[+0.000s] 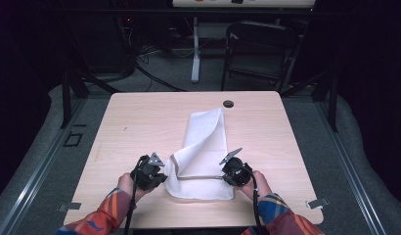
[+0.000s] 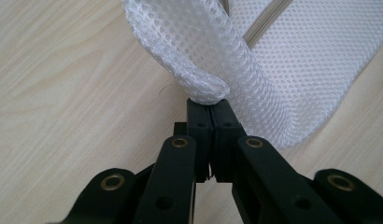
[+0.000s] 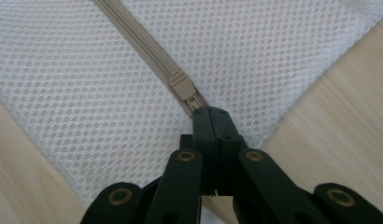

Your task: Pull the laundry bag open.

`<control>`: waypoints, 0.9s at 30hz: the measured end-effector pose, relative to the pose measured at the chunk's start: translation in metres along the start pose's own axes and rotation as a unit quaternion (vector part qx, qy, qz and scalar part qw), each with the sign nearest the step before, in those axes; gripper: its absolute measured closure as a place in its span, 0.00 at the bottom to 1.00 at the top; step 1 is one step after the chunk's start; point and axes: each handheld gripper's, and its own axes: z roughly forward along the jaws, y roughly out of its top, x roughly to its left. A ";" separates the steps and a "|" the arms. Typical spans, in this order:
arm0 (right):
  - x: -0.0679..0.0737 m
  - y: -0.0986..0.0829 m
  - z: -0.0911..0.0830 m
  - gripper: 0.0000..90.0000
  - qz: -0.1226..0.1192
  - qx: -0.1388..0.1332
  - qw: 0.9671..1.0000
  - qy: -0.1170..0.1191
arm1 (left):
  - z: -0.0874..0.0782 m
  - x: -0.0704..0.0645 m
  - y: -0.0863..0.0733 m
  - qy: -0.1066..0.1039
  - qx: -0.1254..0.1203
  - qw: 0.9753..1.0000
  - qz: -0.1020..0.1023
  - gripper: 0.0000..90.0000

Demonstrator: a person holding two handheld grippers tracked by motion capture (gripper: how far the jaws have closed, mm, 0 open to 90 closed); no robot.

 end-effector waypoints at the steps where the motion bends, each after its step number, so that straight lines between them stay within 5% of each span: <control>1: 0.000 -0.001 0.000 1.00 0.002 -0.002 1.000 0.000 | 0.000 0.000 0.000 -0.001 0.001 1.000 0.000 0.98; 27: -0.008 -0.004 -0.003 1.00 0.010 0.005 1.000 -0.011 | 0.008 -0.004 -0.002 -0.031 0.039 0.999 0.010 0.98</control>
